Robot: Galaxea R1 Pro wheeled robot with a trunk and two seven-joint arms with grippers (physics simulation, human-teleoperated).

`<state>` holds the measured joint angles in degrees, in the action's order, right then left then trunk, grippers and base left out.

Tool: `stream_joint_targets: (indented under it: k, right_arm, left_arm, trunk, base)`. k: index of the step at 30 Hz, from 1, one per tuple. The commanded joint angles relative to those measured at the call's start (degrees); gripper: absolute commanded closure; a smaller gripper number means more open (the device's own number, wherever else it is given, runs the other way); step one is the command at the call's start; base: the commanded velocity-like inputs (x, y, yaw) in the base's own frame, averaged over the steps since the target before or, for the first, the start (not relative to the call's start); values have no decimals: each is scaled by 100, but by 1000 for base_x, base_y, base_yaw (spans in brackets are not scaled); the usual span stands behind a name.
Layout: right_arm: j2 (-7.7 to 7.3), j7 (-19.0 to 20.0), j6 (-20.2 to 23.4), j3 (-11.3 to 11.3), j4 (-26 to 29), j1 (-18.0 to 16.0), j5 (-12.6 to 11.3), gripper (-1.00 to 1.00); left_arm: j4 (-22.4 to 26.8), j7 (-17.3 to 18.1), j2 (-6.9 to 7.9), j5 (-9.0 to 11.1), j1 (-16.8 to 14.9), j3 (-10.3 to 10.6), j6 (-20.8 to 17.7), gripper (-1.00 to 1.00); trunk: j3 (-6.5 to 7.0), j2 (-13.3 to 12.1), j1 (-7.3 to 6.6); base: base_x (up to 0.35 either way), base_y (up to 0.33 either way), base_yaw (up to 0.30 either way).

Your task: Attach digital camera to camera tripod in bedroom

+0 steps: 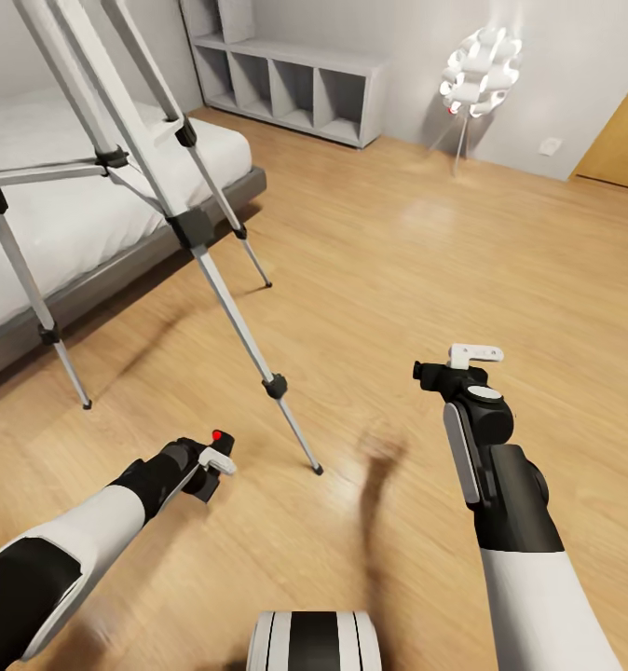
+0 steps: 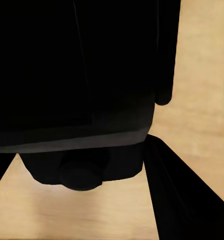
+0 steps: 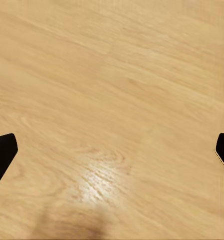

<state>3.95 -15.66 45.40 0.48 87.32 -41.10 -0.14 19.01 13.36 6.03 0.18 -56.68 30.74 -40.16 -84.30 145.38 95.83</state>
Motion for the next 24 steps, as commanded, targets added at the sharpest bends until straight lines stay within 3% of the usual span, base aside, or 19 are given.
stream_joint_targets:
  k: [1,7,17,24]
  right_arm:
    - [1,-25,30,5,3,-4,-4,-100]
    - [8,-31,30,6,-28,-4,-4,-100]
    - [10,-34,21,13,-161,-4,-4,-100]
    - [10,-28,21,13,-163,-4,-4,-100]
  left_arm:
    - [14,35,15,-1,-1,25,-30,100]
    - [15,35,28,-1,-1,21,-29,100]
    - [15,35,64,-1,-1,20,-30,100]
    - [15,35,57,-1,-1,20,-32,100]
  trunk:
    - [28,0,-3]
    - [216,-8,-18]
    - [516,-22,-44]
    - [734,-31,-62]
  base:
    - [0,0,-40]
    - [0,0,58]
    - [0,0,183]
    - [0,0,9]
